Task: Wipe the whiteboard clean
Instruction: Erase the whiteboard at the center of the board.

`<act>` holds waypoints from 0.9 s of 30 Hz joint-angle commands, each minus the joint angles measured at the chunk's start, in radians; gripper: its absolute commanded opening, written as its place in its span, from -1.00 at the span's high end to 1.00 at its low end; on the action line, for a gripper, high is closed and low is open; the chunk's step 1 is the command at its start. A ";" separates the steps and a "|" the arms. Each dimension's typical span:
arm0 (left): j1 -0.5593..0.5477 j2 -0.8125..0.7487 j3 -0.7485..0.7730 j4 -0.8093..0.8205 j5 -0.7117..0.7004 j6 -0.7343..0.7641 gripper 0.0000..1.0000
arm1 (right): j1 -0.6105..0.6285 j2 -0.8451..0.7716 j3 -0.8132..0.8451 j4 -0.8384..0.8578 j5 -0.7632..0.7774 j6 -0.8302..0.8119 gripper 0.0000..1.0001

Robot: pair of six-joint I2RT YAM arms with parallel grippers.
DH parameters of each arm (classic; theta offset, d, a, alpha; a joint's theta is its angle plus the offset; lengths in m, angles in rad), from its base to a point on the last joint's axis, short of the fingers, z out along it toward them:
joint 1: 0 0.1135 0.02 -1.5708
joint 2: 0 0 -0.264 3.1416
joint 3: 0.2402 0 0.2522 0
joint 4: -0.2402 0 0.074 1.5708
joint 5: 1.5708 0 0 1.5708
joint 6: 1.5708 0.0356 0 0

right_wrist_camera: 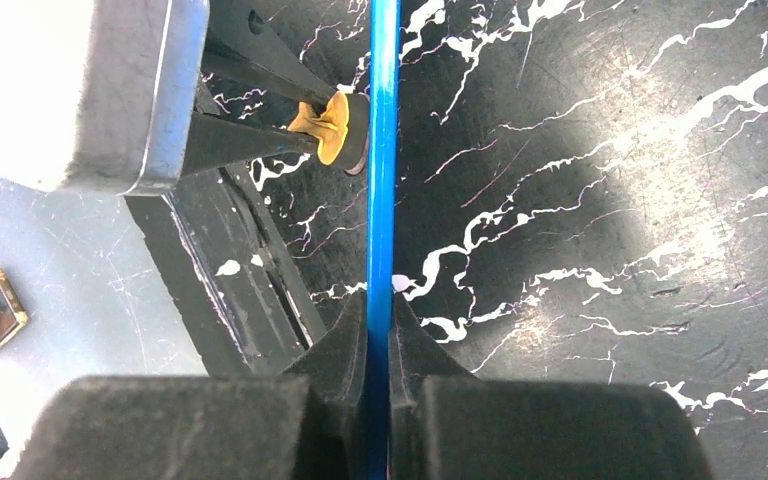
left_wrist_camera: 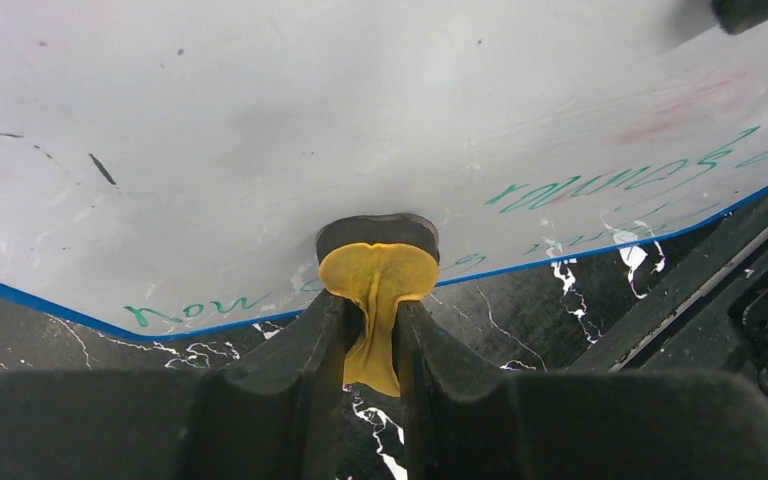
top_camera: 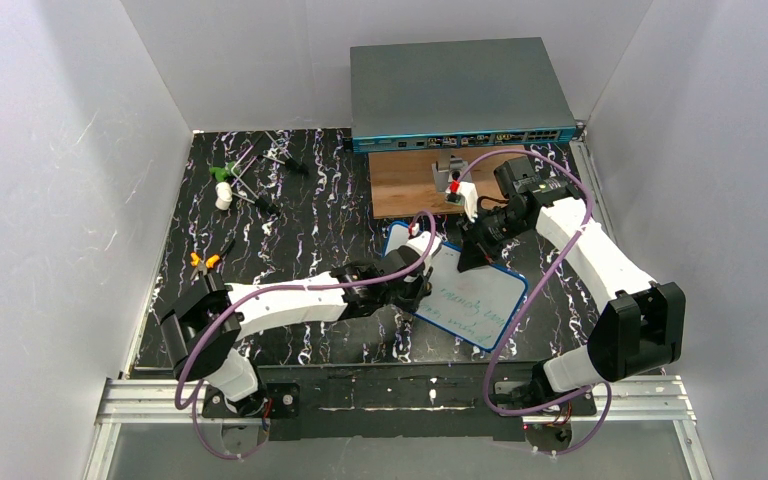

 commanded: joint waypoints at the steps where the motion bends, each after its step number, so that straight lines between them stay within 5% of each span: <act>1: -0.026 -0.021 -0.011 0.009 -0.019 -0.009 1.00 | 0.014 -0.021 -0.006 -0.065 -0.070 -0.020 0.97; 15: -0.105 0.113 0.253 -0.007 -0.017 0.097 1.00 | 0.014 -0.018 -0.003 -0.065 -0.069 -0.021 0.97; 27: 0.007 0.013 0.054 -0.002 -0.048 0.020 1.00 | 0.012 -0.027 -0.009 -0.061 -0.072 -0.020 0.97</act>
